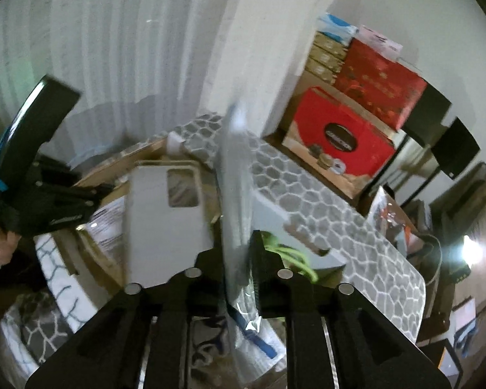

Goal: Organize objects
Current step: 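Carry the mask packet over the tray and lower it onto the phone case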

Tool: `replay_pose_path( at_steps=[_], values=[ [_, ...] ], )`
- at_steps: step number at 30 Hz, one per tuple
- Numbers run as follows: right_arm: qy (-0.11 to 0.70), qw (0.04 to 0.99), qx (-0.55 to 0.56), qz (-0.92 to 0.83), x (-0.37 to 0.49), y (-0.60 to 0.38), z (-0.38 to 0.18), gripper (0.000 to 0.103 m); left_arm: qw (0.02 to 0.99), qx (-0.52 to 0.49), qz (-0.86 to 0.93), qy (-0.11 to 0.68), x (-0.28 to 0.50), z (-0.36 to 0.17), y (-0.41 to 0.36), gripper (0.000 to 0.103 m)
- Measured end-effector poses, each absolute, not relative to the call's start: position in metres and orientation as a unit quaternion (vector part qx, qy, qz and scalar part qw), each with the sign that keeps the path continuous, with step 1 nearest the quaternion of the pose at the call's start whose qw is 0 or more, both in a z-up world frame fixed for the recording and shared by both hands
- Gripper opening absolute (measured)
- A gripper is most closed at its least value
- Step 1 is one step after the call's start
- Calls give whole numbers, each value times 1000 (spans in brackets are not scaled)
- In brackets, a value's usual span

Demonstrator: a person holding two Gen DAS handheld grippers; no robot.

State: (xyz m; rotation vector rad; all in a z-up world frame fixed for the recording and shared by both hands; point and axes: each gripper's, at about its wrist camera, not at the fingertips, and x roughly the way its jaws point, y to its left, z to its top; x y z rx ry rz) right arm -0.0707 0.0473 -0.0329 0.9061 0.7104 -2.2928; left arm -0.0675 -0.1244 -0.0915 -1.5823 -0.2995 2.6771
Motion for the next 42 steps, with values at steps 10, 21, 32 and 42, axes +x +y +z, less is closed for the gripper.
replay_pose_path(
  at_steps=[10, 21, 32, 42],
  values=[
    [182, 399, 376, -817, -57, 55, -23, 37, 9, -507, 857, -96, -67, -91, -125, 6],
    [105, 436, 438, -779, -58, 74, -25, 39, 10, -507, 857, -97, -68, -91, -124, 6],
    [14, 331, 494, -804, -90, 139, -24, 50, 9, -506, 857, -97, -68, -91, -124, 6],
    [-78, 339, 538, -768, -83, 171, -27, 52, 9, -507, 857, -97, -68, -91, -125, 6]
  ],
)
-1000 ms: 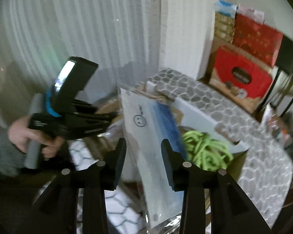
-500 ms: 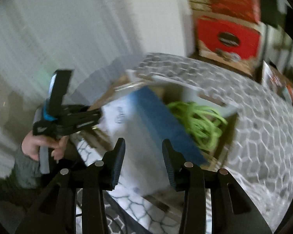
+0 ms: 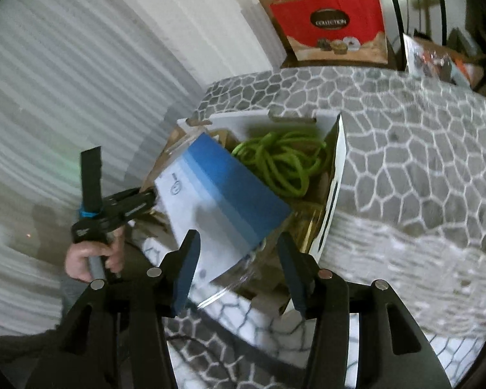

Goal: Organize objects
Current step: 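Carry the mask packet over the tray and lower it onto the phone case, then open the right tool and release the mask packet in the tray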

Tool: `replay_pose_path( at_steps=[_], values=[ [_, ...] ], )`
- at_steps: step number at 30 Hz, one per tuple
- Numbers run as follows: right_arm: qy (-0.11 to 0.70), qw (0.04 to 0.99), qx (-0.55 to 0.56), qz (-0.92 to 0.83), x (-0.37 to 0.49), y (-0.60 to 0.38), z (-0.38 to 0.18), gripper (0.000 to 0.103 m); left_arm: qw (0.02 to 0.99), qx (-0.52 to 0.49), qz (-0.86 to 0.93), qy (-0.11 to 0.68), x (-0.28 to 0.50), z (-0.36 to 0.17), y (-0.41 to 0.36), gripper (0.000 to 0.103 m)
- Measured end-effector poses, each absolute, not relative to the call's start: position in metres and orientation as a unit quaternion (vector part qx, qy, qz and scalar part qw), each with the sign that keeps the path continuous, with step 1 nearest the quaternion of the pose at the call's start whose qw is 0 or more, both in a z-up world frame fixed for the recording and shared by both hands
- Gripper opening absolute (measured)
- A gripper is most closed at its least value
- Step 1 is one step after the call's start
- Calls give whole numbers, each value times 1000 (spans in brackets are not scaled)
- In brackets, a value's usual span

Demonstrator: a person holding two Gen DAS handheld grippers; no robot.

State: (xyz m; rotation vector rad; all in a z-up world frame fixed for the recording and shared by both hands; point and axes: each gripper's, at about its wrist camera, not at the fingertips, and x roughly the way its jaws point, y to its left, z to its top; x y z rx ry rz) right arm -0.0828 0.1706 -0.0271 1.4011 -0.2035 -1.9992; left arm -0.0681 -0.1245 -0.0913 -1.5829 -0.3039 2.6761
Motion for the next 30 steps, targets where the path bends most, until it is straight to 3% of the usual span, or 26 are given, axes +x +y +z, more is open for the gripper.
replay_pose_path(
  at_steps=[16, 18, 20, 21, 30],
  values=[
    [-112, 323, 598, -725, -81, 158, -52, 58, 10, -507, 856, -99, -68, -91, -125, 6],
    [-110, 315, 591, -735, -86, 158, -51, 55, 9, -507, 857, -98, -68, -91, -125, 6],
    [-95, 306, 576, -752, -91, 158, -46, 35, 9, -507, 857, -98, -68, -91, -124, 6],
    [-84, 302, 570, -760, -94, 156, -44, 31, 9, -507, 857, -98, -69, -91, -125, 6],
    [-19, 266, 529, -806, -126, 146, -41, 27, 9, -507, 857, -97, -69, -91, -125, 6]
  ],
)
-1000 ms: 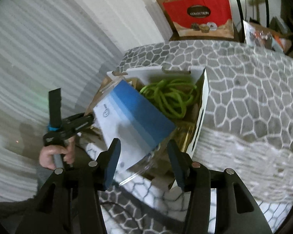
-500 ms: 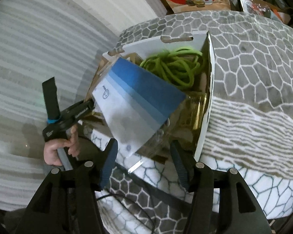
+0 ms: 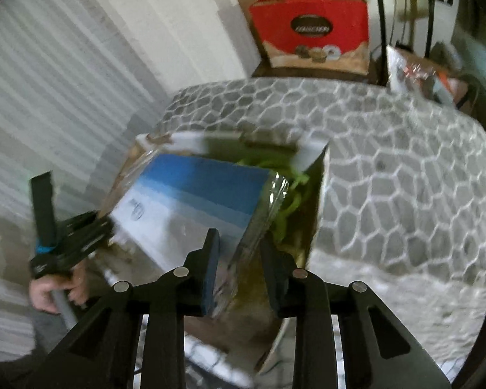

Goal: Organize objects
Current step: 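Open the right tool and release the mask packet in the tray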

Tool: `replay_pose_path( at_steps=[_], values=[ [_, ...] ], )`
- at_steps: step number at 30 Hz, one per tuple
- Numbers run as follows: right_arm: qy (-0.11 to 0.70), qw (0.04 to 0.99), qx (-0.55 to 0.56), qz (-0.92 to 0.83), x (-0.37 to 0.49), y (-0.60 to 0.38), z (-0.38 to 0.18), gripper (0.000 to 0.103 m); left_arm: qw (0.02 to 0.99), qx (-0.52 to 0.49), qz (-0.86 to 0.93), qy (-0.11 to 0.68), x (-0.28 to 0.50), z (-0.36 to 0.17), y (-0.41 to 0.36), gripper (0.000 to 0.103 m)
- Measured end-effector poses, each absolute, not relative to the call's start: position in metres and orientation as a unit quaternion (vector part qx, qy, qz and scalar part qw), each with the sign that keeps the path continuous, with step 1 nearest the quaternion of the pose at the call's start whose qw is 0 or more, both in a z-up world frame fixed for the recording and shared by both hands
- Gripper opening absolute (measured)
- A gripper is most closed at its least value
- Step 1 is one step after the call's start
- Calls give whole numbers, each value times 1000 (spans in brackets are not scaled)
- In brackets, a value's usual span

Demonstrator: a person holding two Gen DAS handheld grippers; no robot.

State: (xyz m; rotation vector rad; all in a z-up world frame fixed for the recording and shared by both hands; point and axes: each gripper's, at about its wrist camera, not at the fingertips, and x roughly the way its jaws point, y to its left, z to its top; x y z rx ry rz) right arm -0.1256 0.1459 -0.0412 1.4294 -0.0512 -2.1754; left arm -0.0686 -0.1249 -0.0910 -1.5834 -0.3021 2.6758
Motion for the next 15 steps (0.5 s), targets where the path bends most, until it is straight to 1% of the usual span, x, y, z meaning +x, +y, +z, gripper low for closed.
replay_pose_path(
  at_steps=[3, 5, 6, 8, 15],
  values=[
    [-2, 245, 527, -814, -138, 147, -48, 27, 9, -507, 856, -98, -69, -91, -125, 6],
    [-10, 248, 535, -808, -142, 149, -55, 25, 10, -506, 857, -98, -68, -91, -125, 6],
    [-13, 246, 531, -811, -142, 150, -54, 26, 9, -507, 856, -98, -69, -91, -125, 6],
    [-13, 244, 529, -813, -141, 151, -52, 33, 9, -507, 856, -98, -68, -91, -124, 6],
    [-43, 250, 504, -826, -132, 166, -31, 42, 10, -507, 856, -99, -68, -91, -124, 6]
  ],
)
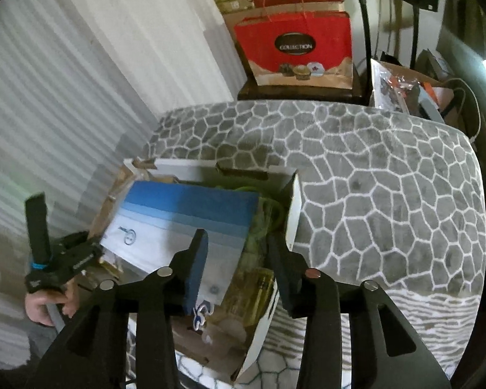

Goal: Organize objects
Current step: 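Open the right tool and release the mask packet in the tray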

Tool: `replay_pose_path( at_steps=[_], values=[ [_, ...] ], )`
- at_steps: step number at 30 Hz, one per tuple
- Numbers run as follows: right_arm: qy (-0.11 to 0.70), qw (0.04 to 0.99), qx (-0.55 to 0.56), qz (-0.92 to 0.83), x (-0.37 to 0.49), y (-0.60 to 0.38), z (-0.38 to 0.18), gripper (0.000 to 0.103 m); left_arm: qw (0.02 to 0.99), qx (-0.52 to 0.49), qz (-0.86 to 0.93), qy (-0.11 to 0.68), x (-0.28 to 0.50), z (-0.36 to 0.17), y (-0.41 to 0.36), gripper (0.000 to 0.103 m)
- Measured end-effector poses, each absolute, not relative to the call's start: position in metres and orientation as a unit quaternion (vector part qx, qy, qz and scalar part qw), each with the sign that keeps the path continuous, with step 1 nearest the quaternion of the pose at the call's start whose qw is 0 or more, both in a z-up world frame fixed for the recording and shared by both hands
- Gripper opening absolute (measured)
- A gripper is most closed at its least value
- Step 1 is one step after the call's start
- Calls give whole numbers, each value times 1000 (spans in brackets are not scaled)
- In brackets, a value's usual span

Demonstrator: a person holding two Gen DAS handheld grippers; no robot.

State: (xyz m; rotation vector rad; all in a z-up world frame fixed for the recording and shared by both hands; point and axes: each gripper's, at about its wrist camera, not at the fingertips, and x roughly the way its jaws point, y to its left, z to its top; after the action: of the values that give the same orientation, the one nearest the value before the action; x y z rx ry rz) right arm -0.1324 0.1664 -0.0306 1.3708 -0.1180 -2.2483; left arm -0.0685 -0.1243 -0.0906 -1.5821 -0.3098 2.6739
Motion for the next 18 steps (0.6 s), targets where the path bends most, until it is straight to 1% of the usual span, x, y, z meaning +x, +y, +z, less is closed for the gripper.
replay_pose_path(
  at_steps=[3, 7, 11, 13, 18],
  values=[
    [-59, 231, 499, -833, -133, 179, -28, 47, 11, -506, 856, -103, -68, -89, -123, 6],
    [-94, 222, 522, -818, -138, 192, -45, 47, 12, -506, 857, -102, -68, -88, -122, 6],
    [-135, 253, 537, -794, -136, 194, -61, 47, 14, -507, 856, -95, -68, -85, -121, 6],
    [-163, 273, 539, -780, -136, 195, -67, 51, 15, -508, 856, -96, -69, -85, -122, 6],
    [-198, 283, 541, -767, -140, 198, -77, 48, 15, -507, 856, -98, -70, -85, -124, 6]
  ],
)
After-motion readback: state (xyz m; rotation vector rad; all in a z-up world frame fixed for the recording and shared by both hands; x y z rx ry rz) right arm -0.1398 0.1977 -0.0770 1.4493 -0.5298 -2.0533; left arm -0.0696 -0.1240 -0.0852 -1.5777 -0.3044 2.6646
